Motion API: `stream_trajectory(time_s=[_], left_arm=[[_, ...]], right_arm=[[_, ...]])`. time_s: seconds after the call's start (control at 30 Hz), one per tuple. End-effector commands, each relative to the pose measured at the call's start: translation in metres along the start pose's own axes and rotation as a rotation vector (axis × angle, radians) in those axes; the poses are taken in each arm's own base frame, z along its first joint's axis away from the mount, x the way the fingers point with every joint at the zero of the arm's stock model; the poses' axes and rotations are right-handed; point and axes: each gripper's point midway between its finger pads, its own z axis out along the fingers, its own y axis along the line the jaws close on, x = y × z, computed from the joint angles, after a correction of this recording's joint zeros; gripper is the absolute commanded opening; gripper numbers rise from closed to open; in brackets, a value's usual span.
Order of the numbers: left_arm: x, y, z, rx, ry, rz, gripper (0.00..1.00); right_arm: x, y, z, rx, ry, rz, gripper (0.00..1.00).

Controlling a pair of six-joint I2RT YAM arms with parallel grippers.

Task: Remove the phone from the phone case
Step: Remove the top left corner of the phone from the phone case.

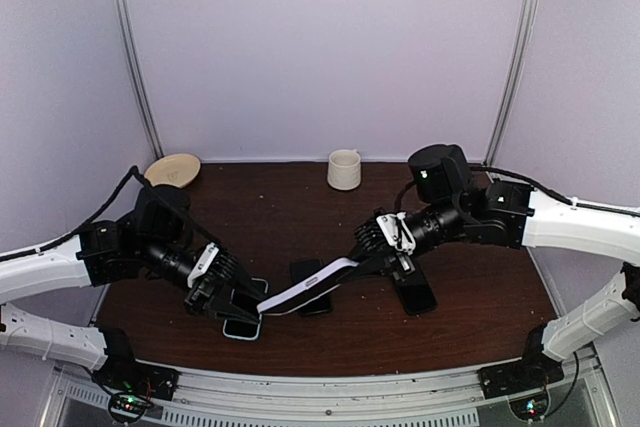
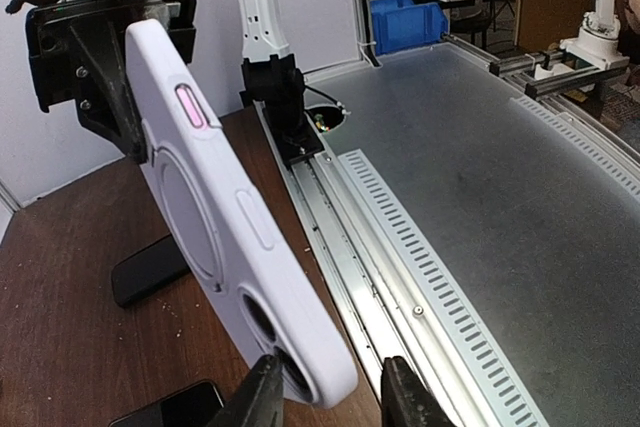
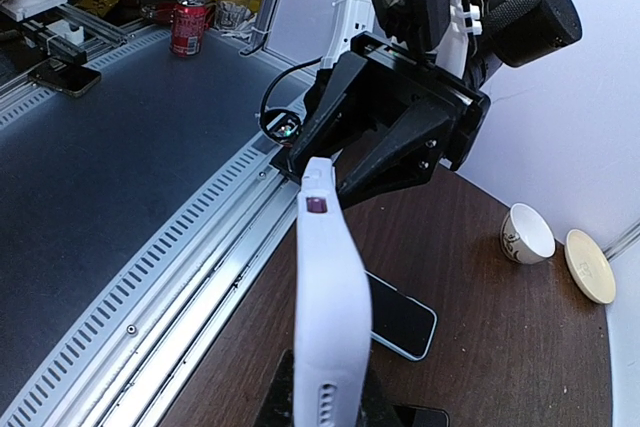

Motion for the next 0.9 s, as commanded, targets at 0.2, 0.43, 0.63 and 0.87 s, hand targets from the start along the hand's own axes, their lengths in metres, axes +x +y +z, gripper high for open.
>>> stream_trajectory(time_s=[0.2, 0.43, 0.63, 0.87], left_arm=[[-0.006, -0.001, 0.003, 0.005, -0.010, 0.047, 0.28], [-0.008, -0.005, 0.004, 0.023, -0.019, 0.050, 0.22], [-0.012, -0.011, 0.004, 0.048, -0.036, 0.051, 0.18], [-0.011, -0.014, 0.005, 0.064, -0.038, 0.048, 0.15]], right_arm=[[-0.035, -0.008, 0.001, 0.003, -0.097, -0.084, 0.00], [-0.038, -0.007, 0.002, -0.005, -0.107, -0.093, 0.00], [-0.043, -0.001, 0.004, -0.040, -0.134, -0.103, 0.00], [-0.051, 0.011, 0.009, -0.103, -0.172, -0.111, 0.00]])
